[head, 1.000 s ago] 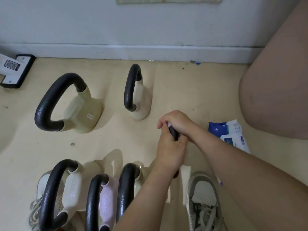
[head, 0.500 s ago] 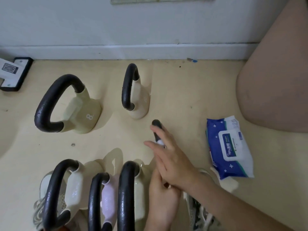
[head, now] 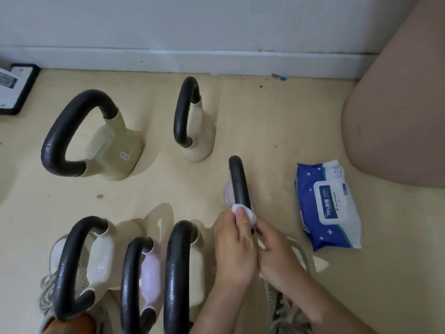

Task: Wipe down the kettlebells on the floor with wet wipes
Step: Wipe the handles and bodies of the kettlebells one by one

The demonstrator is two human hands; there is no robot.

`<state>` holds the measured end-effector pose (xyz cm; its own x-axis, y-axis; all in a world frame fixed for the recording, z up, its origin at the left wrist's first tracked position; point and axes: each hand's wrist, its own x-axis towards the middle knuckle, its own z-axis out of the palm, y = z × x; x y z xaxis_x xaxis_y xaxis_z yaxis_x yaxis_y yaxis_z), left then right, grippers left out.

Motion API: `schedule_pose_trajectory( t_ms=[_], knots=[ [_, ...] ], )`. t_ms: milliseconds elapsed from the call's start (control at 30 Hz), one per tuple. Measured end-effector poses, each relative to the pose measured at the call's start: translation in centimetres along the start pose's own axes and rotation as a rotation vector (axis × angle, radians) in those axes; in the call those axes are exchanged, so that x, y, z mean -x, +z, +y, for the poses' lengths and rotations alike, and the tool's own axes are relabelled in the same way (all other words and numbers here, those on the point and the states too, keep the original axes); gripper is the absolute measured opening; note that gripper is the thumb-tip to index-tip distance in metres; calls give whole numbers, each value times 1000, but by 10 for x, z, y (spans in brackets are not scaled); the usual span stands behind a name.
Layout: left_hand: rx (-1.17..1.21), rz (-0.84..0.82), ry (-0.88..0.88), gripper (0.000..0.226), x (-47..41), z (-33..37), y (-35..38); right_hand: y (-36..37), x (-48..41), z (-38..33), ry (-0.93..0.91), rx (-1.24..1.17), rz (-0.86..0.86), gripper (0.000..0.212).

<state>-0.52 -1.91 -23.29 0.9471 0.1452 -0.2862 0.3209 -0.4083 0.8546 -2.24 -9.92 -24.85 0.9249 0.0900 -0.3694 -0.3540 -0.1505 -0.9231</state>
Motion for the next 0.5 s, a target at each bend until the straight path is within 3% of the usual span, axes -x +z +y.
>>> schedule_pose_trajectory(
  t_ms=[67, 167, 334, 434, 501],
  knots=[
    [42, -25, 4, 46, -17, 6, -1, -15, -5, -15, 20, -72, -58, 36],
    [130, -135, -150, 40, -55, 34, 5, -25, -16, -28, 88, -168, -102, 59],
    [-39, -85, -287, 37, -110, 49, 24, -31, -34, -45, 75, -147, -33, 33],
    [-333, -134, -235, 45, -122, 54, 24, -28, -43, -45, 93, -83, 16, 26],
    [-463, -125, -162, 45, -118, 53, 18, -33, -46, -47, 167, -187, 65, 27]
  ],
)
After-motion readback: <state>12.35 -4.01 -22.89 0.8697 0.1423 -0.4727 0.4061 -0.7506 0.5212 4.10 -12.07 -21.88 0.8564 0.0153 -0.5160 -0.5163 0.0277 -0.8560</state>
